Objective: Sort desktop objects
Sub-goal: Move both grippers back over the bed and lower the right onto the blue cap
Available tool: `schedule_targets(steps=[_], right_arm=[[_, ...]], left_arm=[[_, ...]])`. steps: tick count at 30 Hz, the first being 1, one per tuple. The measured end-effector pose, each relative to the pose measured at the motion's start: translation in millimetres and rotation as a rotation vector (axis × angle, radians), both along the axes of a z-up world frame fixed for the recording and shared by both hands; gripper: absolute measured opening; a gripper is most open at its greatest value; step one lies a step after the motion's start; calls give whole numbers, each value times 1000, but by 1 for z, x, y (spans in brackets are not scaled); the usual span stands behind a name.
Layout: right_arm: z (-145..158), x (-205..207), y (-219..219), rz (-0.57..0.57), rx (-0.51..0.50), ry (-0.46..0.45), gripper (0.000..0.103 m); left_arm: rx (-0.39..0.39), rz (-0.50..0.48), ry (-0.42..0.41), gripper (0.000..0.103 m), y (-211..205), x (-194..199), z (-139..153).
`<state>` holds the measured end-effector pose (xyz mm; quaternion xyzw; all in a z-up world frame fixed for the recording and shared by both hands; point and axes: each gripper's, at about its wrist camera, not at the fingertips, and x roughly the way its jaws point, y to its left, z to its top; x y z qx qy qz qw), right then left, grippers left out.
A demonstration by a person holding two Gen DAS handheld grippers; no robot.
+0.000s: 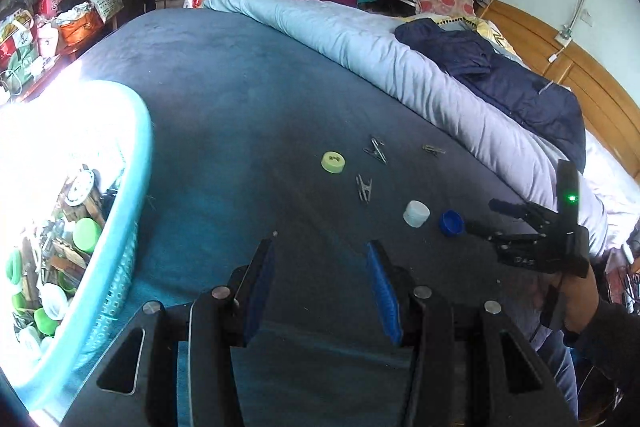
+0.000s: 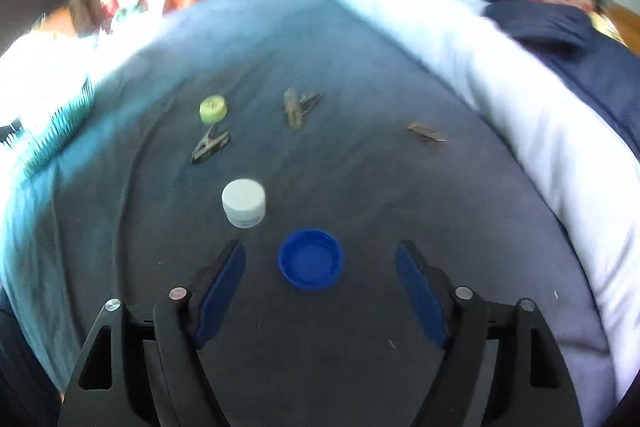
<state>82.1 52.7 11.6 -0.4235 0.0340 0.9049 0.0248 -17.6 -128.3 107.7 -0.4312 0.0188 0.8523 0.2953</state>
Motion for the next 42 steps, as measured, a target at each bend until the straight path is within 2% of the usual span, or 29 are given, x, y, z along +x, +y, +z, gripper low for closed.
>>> schedule_targets(steps=[2,5,6,7,9,10,13,17,19,23,27,32,33,34,38,41,42], right_arm=[[-1,6,3,7,-29,11,80],[6,4,2,72,-133,37,78],[8,0,2,94,-171,44,73],[9,-7,-1,109,-202,48,61],[10,-22,-8,139,-234,50,46],[9,-29,-12,151,-243,44,43],[-4,-51,-21,165,-240,-2,43],[-16,-59,-25,131,-209,-31,43],[-21,-59,-24,111,-189,-45,29],[-24,-59,-19,117,-214,-52,28],[-34,-63,-12,110,-242,-62,35],[-28,-57,-11,101,-244,-18,29],[-21,-52,-9,97,-244,7,25],[-11,-44,-5,89,-242,36,13],[10,-3,23,12,-174,95,13],[-2,27,45,-41,-154,55,13],[-9,36,52,-57,-154,34,17]], left_arm=[[-2,-12,-2,47,7,4,-4],[-8,-19,-13,47,11,10,-9],[-11,-20,-20,47,12,11,-12],[-13,-20,-27,47,13,11,-14],[-18,-19,-38,47,15,11,-19],[-19,-20,-40,47,16,11,-20],[-18,-24,-40,47,20,11,-22],[-25,-45,-54,47,26,12,-28],[-33,-55,-62,47,31,12,-32],[-33,-71,-72,47,39,12,-38],[-29,-83,-78,47,48,13,-40],[-39,-94,-83,47,54,16,-42],[-46,-97,-83,47,57,16,-42],[-51,-103,-80,47,58,16,-43],[-56,-155,-64,48,78,12,-47],[-53,-182,-69,47,102,4,-58],[-51,-191,-73,47,110,1,-63]])
